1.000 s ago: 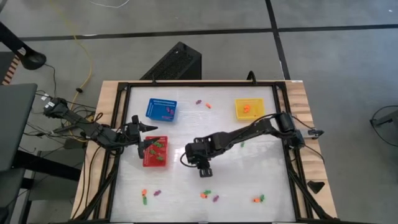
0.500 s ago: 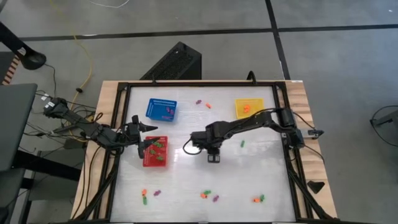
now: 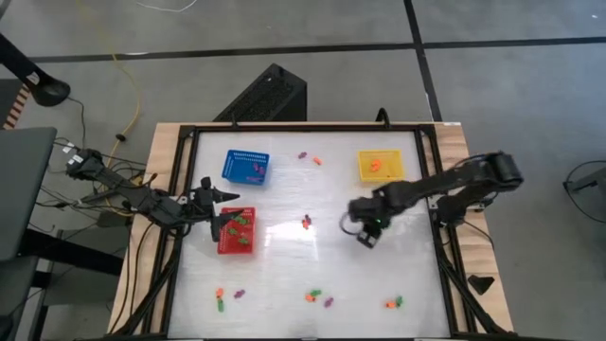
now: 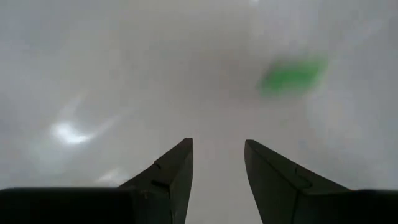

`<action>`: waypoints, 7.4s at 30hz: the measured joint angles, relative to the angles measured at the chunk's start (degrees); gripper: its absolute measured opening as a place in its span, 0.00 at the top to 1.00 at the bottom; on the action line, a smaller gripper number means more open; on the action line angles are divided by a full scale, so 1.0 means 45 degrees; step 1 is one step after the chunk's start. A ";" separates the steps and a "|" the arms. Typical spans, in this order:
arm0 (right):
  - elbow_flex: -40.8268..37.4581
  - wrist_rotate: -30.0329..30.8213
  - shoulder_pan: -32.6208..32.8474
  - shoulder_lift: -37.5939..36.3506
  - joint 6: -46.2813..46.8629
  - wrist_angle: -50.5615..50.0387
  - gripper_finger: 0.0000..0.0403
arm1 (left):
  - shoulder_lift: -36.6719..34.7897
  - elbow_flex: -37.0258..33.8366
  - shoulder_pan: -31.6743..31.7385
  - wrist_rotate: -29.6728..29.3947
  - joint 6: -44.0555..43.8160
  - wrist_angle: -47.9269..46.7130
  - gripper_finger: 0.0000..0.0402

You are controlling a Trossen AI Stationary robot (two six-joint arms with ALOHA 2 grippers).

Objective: Sort Halloween decoration
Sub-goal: Put the orange skeleton toy into the yellow bin, then put the green skeleton toy into the red bin

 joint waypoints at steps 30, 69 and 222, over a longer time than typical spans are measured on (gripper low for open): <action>0.0055 -0.0662 0.8873 0.2608 0.4303 0.8061 0.56 | -0.0006 0.0005 0.0000 -0.0693 0.0798 0.0413 0.44; 0.0562 0.0092 0.9187 0.3897 0.3175 0.5437 0.57 | -0.0004 0.0005 0.0466 -0.0670 0.0887 0.0550 0.44; 0.3869 0.4237 0.5478 0.7912 -0.5401 1.0291 0.70 | -0.0004 -0.0005 0.0476 -0.0083 -0.0035 0.0004 0.44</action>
